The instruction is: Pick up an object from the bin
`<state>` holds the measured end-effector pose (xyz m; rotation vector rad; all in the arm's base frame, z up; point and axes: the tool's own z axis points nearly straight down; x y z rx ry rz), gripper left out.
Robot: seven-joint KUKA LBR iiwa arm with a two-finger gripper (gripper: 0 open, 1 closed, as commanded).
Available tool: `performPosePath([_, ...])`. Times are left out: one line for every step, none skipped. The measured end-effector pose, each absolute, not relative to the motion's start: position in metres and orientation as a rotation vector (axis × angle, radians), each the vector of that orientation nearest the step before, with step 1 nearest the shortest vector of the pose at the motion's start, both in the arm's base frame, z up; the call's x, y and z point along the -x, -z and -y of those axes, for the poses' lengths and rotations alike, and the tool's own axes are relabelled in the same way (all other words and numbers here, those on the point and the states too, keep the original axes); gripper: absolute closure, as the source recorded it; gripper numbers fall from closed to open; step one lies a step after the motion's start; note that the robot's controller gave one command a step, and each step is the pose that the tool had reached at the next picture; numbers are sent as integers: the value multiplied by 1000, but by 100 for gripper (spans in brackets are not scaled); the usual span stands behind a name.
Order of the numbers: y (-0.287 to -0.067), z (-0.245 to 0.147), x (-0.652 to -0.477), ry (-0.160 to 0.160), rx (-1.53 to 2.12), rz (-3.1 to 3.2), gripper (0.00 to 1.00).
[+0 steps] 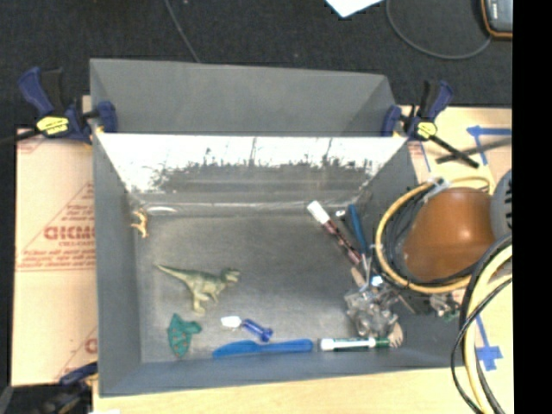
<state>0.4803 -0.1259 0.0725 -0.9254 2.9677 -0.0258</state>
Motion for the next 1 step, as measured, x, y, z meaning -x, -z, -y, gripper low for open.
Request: performPosePath([-72,126,-480,27,928,-2967,100])
